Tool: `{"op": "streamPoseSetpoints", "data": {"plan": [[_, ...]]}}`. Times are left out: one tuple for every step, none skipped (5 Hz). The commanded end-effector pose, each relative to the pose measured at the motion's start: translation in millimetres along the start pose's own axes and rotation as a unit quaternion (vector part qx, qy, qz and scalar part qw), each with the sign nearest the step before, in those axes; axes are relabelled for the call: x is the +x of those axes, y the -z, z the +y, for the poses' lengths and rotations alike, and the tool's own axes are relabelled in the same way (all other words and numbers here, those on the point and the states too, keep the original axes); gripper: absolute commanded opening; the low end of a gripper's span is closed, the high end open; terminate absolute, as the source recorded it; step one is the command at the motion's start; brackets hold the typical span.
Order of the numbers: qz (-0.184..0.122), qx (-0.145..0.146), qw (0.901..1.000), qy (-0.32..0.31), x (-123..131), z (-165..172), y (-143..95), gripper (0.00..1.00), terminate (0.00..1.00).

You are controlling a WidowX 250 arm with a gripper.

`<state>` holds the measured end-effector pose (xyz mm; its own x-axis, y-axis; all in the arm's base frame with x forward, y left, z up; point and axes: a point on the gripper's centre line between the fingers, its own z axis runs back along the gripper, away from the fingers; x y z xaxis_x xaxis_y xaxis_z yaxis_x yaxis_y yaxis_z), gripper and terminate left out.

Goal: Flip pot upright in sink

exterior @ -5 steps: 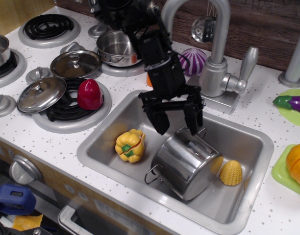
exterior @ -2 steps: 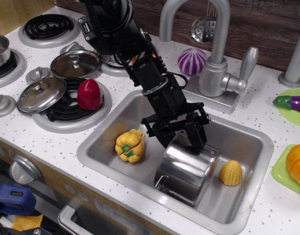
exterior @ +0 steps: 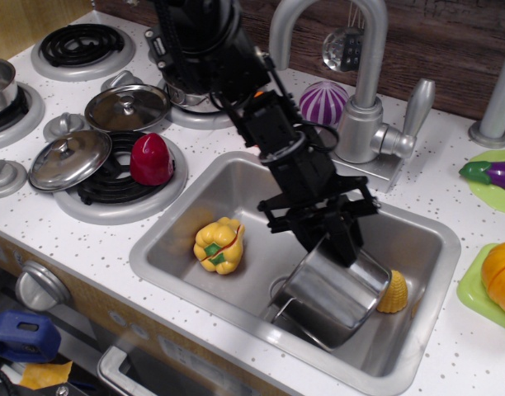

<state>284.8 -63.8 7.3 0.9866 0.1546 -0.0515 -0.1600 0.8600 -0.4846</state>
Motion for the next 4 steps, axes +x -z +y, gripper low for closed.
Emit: {"op": "streamPoseSetpoints", "data": {"plan": [[-0.084, 0.119, 0.9892, 0.020, 0.2, -10.2, -10.4, 1.00, 0.00], [-0.116, 0.148, 0.9820, 0.021, -1.5, -13.2, -7.1, 1.00, 0.00], [-0.138, 0.165, 0.9762, 0.027, -1.1, -12.6, -4.7, 1.00, 0.00], [-0.162, 0.185, 0.9684, 0.041, -1.0, -11.1, -1.7, 1.00, 0.00]]}}
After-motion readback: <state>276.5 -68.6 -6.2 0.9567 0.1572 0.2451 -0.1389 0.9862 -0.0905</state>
